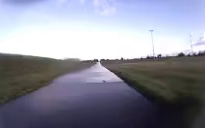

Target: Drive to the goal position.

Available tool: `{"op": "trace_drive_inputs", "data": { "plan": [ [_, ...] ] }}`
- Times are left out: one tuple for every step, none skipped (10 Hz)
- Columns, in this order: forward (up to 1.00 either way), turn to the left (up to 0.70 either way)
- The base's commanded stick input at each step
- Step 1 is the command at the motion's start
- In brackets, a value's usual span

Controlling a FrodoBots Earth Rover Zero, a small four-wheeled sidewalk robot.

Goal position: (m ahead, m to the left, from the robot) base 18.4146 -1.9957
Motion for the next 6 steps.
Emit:
{"op": "trace_drive_inputs", "data": {
  "plan": [
    [0.45,0.00],
    [0.45,0.00],
    [0.45,0.00],
    [0.45,0.00],
    [0.45,0.00],
    [0.45,0.00]
  ]
}}
